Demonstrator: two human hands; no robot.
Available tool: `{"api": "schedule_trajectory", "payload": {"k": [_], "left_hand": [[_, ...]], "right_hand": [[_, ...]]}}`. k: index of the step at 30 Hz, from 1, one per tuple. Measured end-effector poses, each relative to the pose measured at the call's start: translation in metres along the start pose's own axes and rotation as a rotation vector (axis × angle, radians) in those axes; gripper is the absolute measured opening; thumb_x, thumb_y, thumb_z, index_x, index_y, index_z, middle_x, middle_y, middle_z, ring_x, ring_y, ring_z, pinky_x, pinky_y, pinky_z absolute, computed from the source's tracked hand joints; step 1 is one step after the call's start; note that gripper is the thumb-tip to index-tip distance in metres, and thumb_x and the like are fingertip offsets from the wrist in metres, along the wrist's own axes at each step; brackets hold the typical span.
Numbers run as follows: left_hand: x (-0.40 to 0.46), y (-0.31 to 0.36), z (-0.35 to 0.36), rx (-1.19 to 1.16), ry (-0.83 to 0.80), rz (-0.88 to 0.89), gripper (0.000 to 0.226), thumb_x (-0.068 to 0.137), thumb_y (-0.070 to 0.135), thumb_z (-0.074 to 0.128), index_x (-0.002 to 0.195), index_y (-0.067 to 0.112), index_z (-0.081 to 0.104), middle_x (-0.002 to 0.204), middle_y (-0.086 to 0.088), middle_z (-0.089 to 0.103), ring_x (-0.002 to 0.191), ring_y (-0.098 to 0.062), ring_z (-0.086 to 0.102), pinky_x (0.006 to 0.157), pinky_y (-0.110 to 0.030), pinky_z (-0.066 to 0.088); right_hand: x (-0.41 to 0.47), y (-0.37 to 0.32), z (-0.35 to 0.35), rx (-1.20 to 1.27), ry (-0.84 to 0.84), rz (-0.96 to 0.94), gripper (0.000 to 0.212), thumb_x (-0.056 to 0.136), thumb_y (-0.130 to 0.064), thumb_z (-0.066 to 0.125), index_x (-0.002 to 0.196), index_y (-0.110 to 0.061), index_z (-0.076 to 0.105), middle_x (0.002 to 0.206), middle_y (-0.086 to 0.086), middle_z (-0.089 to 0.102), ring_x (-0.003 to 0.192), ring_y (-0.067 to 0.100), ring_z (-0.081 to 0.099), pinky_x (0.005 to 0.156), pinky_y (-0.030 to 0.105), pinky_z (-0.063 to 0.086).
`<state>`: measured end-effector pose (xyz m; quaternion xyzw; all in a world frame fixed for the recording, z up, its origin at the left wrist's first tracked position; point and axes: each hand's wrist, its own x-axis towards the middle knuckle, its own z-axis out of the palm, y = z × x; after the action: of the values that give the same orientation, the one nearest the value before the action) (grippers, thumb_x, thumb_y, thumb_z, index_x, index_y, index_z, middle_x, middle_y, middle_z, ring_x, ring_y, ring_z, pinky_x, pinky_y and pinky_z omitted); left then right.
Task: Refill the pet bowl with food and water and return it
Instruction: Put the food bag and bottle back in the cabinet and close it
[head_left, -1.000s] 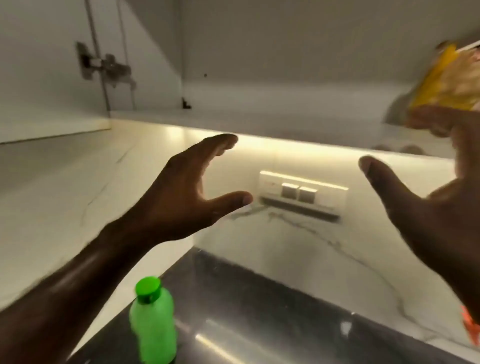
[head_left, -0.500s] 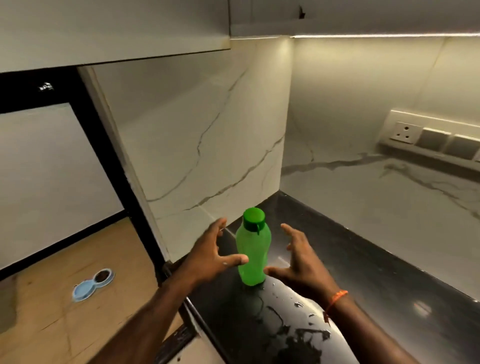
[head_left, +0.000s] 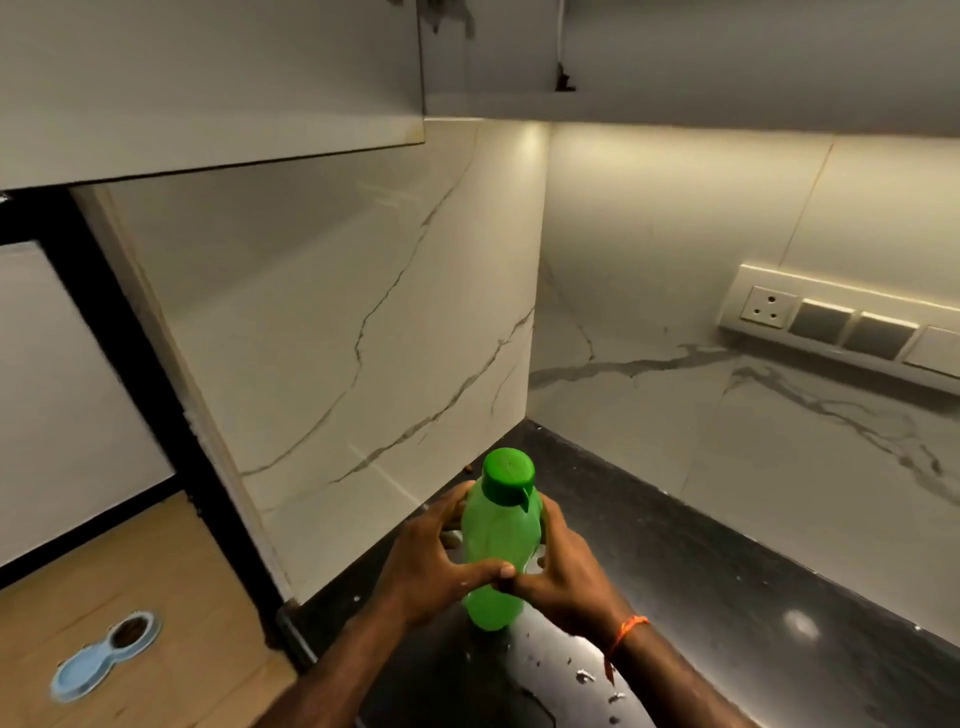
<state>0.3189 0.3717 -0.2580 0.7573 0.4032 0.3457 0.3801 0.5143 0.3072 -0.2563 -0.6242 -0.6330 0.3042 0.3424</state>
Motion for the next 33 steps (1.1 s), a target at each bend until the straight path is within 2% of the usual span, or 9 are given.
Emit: {"api": "schedule_trajectory", "payload": {"k": [3,7,11,15,17,19,22,26,33], "left_hand": [[0.008,0.058,-0.012,-0.051,0.05,0.184,0.09,0.062,0.061,0.092,0.141,0.046,0.05,0.116,0.022,0.072,0.102,-0.002,0.072,0.083,-0.031,0.062],[0.021,0.151,-0.031,-0.133,0.116,0.376,0.084,0.061,0.07,0.084,0.135,0.043,0.054,0.114,0.024,0.073,0.097,-0.002,0.074,0.075,-0.022,0.061],[0.037,0.241,-0.049,-0.187,0.13,0.521,0.089,0.056,0.08,0.079,0.131,0.037,0.06,0.11,0.02,0.075,0.095,-0.005,0.074,0.07,-0.021,0.06],[0.058,0.325,-0.061,-0.285,0.109,0.643,0.056,0.06,0.058,0.085,0.109,0.037,0.069,0.098,0.017,0.079,0.088,-0.008,0.076,0.07,-0.028,0.061],[0.069,0.365,-0.065,-0.353,0.075,0.701,0.042,0.068,0.045,0.089,0.104,0.033,0.071,0.091,0.012,0.08,0.079,-0.012,0.077,0.059,-0.025,0.06],[0.082,0.401,-0.068,-0.394,0.05,0.747,0.028,0.074,0.044,0.082,0.096,0.029,0.072,0.081,0.01,0.079,0.07,-0.012,0.076,0.053,-0.023,0.057],[0.107,0.443,-0.071,-0.392,0.0,0.775,0.019,0.084,0.046,0.072,0.077,0.028,0.072,0.071,0.009,0.075,0.069,-0.011,0.076,0.054,-0.024,0.057],[0.152,0.484,-0.071,-0.334,-0.06,0.792,0.034,0.096,0.051,0.063,0.092,0.018,0.068,0.085,0.004,0.079,0.081,-0.012,0.078,0.061,-0.023,0.059],[0.257,0.507,-0.05,-0.232,-0.184,0.709,0.061,0.092,0.057,0.065,0.129,0.008,0.056,0.112,-0.007,0.074,0.092,-0.018,0.078,0.071,-0.038,0.064]], "right_hand": [[-0.019,-0.041,-0.047,0.023,0.113,-0.121,0.092,0.073,-0.067,0.08,0.146,-0.055,0.024,0.134,-0.031,0.054,0.121,-0.008,0.056,0.097,0.02,0.051],[-0.049,-0.113,-0.117,0.013,0.267,-0.205,0.1,0.063,-0.074,0.083,0.147,-0.052,0.033,0.129,-0.023,0.061,0.111,-0.001,0.064,0.085,0.025,0.059],[-0.077,-0.185,-0.183,-0.026,0.383,-0.265,0.098,0.053,-0.076,0.085,0.139,-0.049,0.045,0.121,-0.02,0.067,0.103,0.004,0.07,0.073,0.031,0.064],[-0.092,-0.24,-0.243,-0.072,0.505,-0.276,0.097,0.044,-0.075,0.086,0.131,-0.047,0.053,0.114,-0.02,0.071,0.092,0.003,0.074,0.072,0.034,0.064],[-0.095,-0.263,-0.27,-0.097,0.573,-0.309,0.095,0.047,-0.074,0.087,0.131,-0.042,0.056,0.118,-0.014,0.072,0.094,0.011,0.076,0.075,0.041,0.064],[-0.097,-0.286,-0.295,-0.079,0.588,-0.332,0.085,0.058,-0.065,0.088,0.131,-0.032,0.06,0.115,-0.008,0.074,0.094,0.014,0.076,0.073,0.04,0.064],[-0.095,-0.315,-0.331,-0.105,0.569,-0.324,0.064,0.078,-0.049,0.079,0.132,-0.02,0.061,0.111,-0.001,0.077,0.092,0.015,0.077,0.072,0.035,0.064],[-0.075,-0.334,-0.38,-0.17,0.607,-0.279,0.044,0.088,-0.051,0.071,0.121,-0.021,0.068,0.105,-0.004,0.079,0.09,0.014,0.078,0.074,0.031,0.064],[0.002,-0.31,-0.448,-0.156,0.637,-0.148,0.057,0.083,-0.05,0.078,0.127,-0.016,0.064,0.111,0.001,0.077,0.093,0.018,0.078,0.082,0.04,0.064]]}}
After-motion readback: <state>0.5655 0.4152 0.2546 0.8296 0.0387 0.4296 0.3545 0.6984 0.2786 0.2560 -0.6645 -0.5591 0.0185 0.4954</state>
